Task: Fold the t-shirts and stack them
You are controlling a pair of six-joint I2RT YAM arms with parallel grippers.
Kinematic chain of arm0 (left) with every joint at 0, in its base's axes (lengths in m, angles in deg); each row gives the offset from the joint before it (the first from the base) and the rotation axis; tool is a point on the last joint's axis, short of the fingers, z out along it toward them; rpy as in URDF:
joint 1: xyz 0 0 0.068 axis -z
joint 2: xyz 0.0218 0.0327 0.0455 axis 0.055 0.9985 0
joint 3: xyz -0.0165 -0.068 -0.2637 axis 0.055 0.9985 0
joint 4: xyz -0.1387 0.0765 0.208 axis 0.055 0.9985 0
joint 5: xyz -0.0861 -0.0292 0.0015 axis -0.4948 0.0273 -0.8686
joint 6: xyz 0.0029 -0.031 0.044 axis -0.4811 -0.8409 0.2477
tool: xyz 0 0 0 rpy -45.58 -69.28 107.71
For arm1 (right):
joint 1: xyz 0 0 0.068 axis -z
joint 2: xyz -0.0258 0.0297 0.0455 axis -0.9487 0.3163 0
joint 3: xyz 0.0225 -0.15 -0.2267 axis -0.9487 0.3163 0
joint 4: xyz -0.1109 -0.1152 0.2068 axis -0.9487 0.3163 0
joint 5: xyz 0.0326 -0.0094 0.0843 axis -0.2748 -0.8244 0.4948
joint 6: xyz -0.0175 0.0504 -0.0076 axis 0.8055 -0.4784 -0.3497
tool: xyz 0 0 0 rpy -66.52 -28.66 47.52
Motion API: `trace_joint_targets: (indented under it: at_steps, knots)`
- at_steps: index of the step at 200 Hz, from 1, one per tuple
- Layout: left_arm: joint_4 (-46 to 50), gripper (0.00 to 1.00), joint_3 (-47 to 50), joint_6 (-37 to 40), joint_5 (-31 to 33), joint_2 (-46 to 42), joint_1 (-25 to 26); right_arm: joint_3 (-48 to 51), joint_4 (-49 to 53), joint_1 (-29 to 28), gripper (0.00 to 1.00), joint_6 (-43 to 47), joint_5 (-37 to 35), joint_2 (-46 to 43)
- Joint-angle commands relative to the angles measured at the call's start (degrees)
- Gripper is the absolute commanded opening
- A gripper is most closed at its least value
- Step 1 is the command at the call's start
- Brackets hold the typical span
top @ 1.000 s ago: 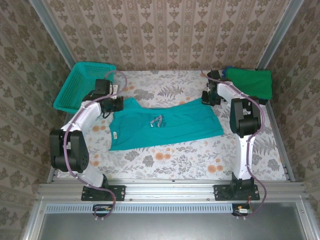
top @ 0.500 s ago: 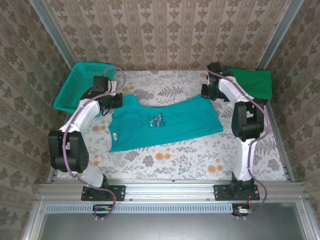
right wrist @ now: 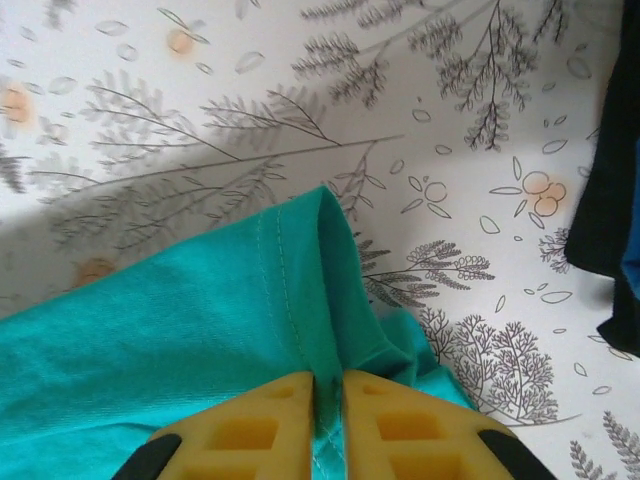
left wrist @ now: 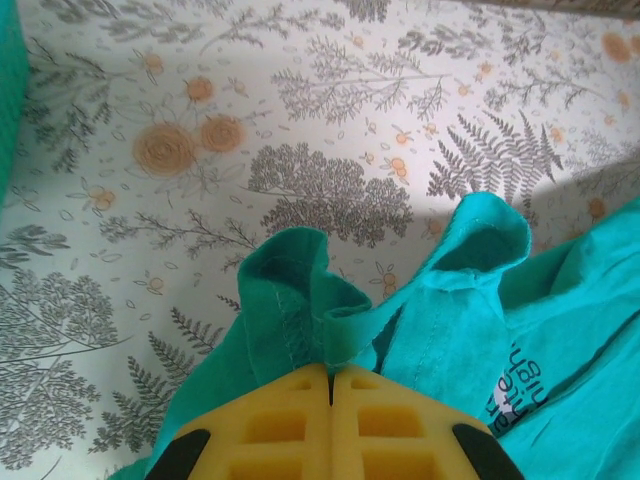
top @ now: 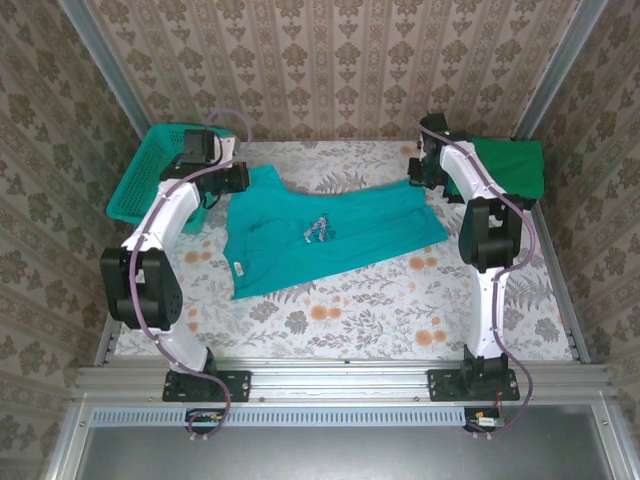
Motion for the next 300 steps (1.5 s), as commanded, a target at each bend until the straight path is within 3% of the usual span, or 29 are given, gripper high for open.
trace_joint_targets:
  at_steps: [1,46,71,115,138,163,196,218,235,269,300]
  knots:
    - [0.02,0.0,-0.47,1.7,-2.29,1.2,0.07,-2.86,2.89,0.17,0.16,0.56,-0.06,2.13]
    - [0.51,0.0,-1.31,2.14,-2.06,2.58,0.17,-3.83,2.64,0.25,0.09,0.54,0.35,1.78]
    - [1.61,0.0,-3.27,2.55,-1.73,3.25,0.07,-4.87,2.75,0.25,0.09,0.77,1.61,1.1]
    - [3.27,0.0,-8.68,3.5,-1.51,6.53,0.1,-17.28,8.86,0.34,0.16,0.95,2.99,6.53]
    - [4.61,0.0,-10.63,4.0,-2.28,8.5,0.03,-26.19,14.0,0.34,0.12,1.45,3.03,10.63]
    - [4.21,0.0,-10.03,3.99,-2.13,8.53,0.1,-25.45,13.46,0.34,0.09,1.66,2.9,10.25]
    - [2.87,0.0,-7.49,3.59,-2.63,7.53,0.16,-10.02,5.14,0.08,0.32,1.14,3.07,5.09]
    - [2.45,0.0,-6.47,3.38,-3.16,7.58,0.2,-6.38,3.49,0.14,0.38,0.72,3.06,5.69]
    - [2.21,0.0,-5.71,3.26,-3.27,7.54,0.16,-2.68,3.19,-0.08,0.37,-0.89,1.81,5.13]
    - [2.1,0.0,-5.73,3.8,-3.4,7.32,0.07,18.8,-9.22,-0.71,0.4,-4.51,1.92,-6.23]
    - [1.97,0.0,-6.07,5.97,-6.25,7.23,0.04,30.02,-11.06,-2.01,0.4,-7.05,-0.07,-11.96]
